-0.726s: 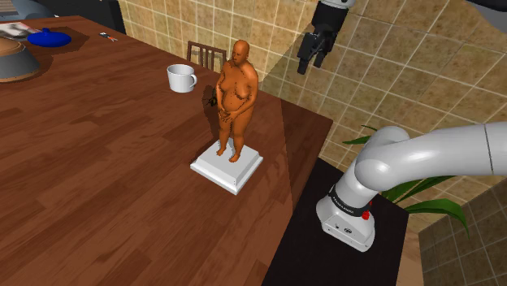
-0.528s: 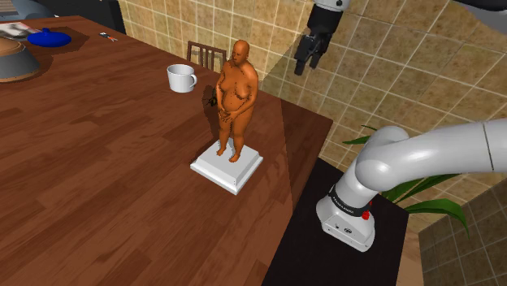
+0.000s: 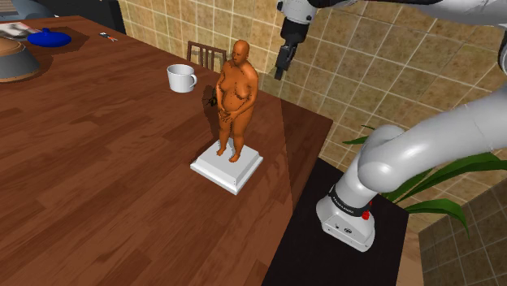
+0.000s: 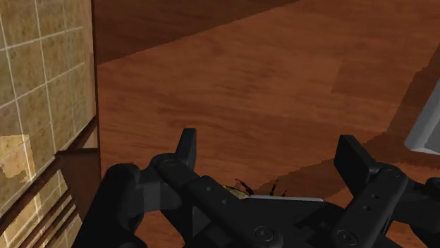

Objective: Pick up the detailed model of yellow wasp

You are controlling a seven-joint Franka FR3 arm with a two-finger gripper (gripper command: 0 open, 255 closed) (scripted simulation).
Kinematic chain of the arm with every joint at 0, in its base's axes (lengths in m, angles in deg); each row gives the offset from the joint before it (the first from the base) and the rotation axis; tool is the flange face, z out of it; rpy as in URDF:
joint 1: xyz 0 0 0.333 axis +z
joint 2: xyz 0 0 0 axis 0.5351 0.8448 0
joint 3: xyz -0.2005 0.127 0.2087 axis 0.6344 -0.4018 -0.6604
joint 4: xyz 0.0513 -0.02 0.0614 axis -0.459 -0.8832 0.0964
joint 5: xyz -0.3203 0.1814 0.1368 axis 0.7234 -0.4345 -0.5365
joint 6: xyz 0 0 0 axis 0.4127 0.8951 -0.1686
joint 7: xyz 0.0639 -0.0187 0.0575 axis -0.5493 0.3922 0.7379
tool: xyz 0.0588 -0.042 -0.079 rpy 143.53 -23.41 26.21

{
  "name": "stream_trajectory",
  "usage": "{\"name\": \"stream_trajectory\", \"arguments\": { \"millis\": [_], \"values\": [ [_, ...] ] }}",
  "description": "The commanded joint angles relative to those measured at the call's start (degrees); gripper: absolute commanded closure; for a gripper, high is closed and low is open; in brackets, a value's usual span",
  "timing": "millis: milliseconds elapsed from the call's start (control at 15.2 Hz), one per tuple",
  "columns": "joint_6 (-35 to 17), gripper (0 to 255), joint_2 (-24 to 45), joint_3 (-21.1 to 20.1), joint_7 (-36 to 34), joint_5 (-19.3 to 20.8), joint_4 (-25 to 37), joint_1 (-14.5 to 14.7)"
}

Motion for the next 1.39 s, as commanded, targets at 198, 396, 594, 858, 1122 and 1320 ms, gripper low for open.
{"name": "stream_trajectory", "arguments": {
  "millis": [198,396,594,858,1122,1320],
  "values": [
    [-6.8,0,10.45,2.97,11.98,-0.55,3.62,3.01],
    [-9.84,0,16.74,4.05,18.95,-1.63,6.68,4.61],
    [-12.28,0,23.04,4.63,25.8,-3.08,10.25,6.01],
    [-14.62,0,31.25,4.42,34.58,-5.22,15.66,7.33],
    [-16.3,0,36.26,3.75,39.63,-6.47,18.68,7.82],
    [-18.48,0,36.95,3.72,39.85,-6.68,17.18,7.8]
  ]
}}
